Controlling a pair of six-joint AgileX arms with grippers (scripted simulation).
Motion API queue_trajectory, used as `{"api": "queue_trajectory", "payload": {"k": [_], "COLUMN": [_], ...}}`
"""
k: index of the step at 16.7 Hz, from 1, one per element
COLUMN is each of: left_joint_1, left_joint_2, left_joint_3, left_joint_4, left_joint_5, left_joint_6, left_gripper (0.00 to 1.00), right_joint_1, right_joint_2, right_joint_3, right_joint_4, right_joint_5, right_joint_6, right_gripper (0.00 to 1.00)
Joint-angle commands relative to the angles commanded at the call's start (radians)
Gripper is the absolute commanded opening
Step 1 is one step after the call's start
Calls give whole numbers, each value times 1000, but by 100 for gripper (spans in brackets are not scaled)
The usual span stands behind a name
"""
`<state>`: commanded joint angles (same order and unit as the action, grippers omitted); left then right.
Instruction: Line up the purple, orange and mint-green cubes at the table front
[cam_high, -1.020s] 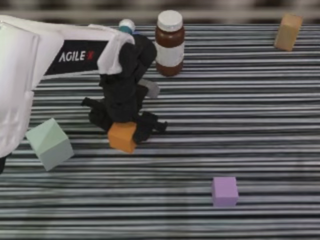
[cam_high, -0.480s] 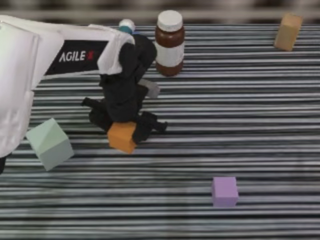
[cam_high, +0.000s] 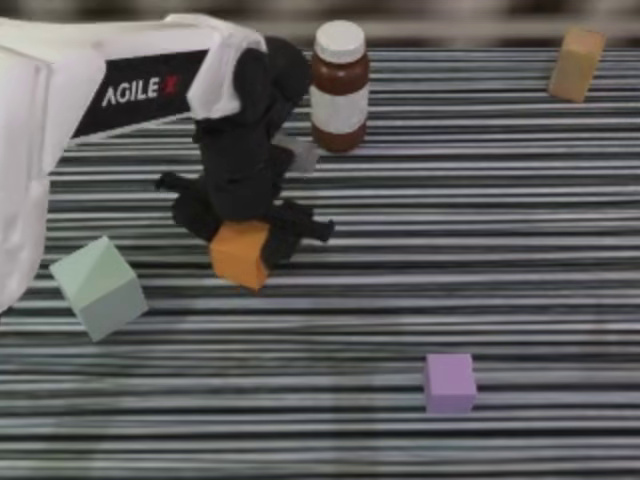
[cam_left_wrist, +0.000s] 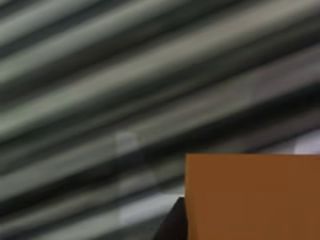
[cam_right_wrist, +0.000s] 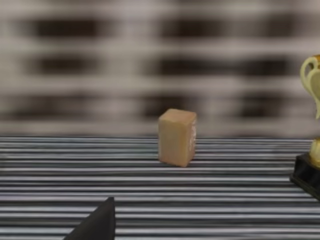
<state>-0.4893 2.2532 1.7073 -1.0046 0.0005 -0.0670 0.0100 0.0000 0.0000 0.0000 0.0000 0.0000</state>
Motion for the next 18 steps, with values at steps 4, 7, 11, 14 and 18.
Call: {"api": "queue_trajectory", "payload": {"k": [4,7,11,14,18], "left_joint_1": [10,10,-19,-87,-211], "left_joint_2": [-45,-47,-44,-55,-84], "left_joint_3": [67,69,68,62,35], "left_joint_4": [-111,-113,-114,-123,-136], "left_joint_5": [1,1,-1,-5,-10], "left_joint_6": [-1,-1,-36,-165,-444], "left_gripper": [0,0,0,0,0], "right_joint_1": [0,0,0,0,0], "right_joint_2": [0,0,0,0,0], "right_joint_3": [0,0,0,0,0], "right_joint_4": [0,0,0,0,0], "right_joint_5": [0,0,0,0,0], "right_joint_6": [0,0,0,0,0], "right_gripper": [100,100,100,100,100]}}
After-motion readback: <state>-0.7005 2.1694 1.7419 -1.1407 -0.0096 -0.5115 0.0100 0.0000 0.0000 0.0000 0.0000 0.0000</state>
